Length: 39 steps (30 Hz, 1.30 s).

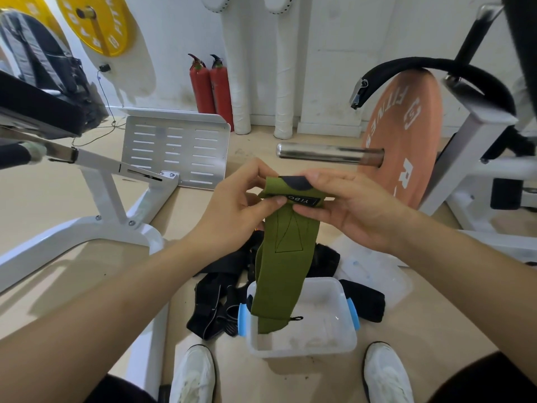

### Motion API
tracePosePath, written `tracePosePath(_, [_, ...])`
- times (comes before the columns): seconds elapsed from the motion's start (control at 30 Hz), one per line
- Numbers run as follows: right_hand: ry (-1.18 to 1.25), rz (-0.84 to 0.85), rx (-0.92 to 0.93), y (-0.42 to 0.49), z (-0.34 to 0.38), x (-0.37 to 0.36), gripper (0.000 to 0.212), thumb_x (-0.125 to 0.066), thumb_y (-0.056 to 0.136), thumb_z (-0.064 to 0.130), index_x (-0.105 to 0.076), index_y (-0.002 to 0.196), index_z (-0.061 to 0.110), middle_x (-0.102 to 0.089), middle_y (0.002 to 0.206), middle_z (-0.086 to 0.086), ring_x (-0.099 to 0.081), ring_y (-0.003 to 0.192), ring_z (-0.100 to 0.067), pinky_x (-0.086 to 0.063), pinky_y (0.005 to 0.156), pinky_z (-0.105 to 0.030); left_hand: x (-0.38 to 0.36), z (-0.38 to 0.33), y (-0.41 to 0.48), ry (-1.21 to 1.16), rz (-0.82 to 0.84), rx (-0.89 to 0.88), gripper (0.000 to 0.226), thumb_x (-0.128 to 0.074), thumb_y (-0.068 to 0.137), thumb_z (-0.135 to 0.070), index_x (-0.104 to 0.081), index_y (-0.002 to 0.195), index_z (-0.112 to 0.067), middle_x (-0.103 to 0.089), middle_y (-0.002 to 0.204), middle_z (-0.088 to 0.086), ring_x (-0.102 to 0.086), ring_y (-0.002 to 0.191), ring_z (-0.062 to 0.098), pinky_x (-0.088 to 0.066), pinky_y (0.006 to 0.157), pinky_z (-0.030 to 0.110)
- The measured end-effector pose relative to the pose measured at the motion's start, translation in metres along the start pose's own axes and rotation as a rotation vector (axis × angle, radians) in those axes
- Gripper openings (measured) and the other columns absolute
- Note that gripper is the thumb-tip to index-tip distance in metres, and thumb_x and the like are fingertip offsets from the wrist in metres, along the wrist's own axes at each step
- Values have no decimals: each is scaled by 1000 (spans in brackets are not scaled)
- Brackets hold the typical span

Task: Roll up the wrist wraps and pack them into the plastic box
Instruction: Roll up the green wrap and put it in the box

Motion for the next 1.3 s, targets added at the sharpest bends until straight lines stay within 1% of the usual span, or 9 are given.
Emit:
tracePosePath(0.23, [-77,-57,158,1,5,4,31,-73,72,9,-72,101,1,-74,103,-14,-72,101,-23,-60,86,-32,2,-4,4,-94,102,379,37,-70,86,-26,-60,121,-17,-75,95,2,-73,89,22,-57,89,43])
tracePosePath(0.3, [-117,-67,203,1,5,5,31,-74,69,7,-72,99,2,-73,101,-15,-72,98,-24,-60,86,-31,7,-7,5,-53,170,500,59,-61,72,-33,-61,126,-11,-76,103,4,-71,99,25,-53,89,40])
tracePosePath(0.4, [-165,-59,246,0,4,9,29,-76,68,5,-73,97,4,-73,101,-14,-72,98,-24,-60,87,-32,13,-8,5,-352,157,555,64,-64,70,-40,-63,124,-5,-71,107,8,-64,97,22,-56,85,37])
tracePosePath(0.53, [-291,-37,313,2,-2,8,29,-86,68,2,-76,94,10,-75,101,-12,-70,100,-26,-59,89,-35,10,-6,1,-587,154,523,38,-68,85,-29,-64,118,-12,-69,113,9,-68,110,27,-60,94,36])
tracePosePath(0.7, [-417,6,400,0,-7,5,30,-83,68,5,-71,95,8,-73,112,-15,-68,110,-31,-58,94,-39,3,-6,-2,-602,120,409,45,-73,79,-2,-63,122,-12,-65,130,27,-72,105,29,-59,95,34])
tracePosePath(0.9, [-601,-34,369,-2,-6,6,51,-87,72,1,-59,114,10,-66,120,-10,-67,113,-22,-61,88,-48,5,-2,-3,-482,55,310,46,-79,78,7,-69,116,-18,-73,113,16,-73,100,27,-60,91,35])
tracePosePath(1.07, [-433,-87,126,-4,-3,3,58,-81,79,8,-58,131,20,-60,129,-10,-69,110,-27,-64,74,-43,4,-7,-6,-292,5,148,44,-82,75,3,-69,111,-18,-73,113,6,-72,97,25,-61,82,35])
tracePosePath(1.2, [-263,70,-147,-8,2,7,47,-73,82,23,-64,127,17,-69,125,-10,-71,110,-26,-62,77,-46,1,-8,-7,-168,-14,27,44,-81,79,9,-68,109,-20,-70,117,7,-69,107,27,-63,82,40])
tracePosePath(1.3, [-187,117,-178,-10,5,8,46,-66,89,31,-62,132,16,-70,123,-8,-71,111,-29,-62,76,-42,-1,-8,-7,-113,-47,-27,49,-80,78,11,-66,103,-29,-69,120,2,-67,108,22,-64,75,38])
Point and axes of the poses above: each hand's wrist, its own y-axis towards the middle knuckle, its own x-axis out of the back of the hand, z = x × y, the point moved 1 cm from there along y, towards the middle knuckle
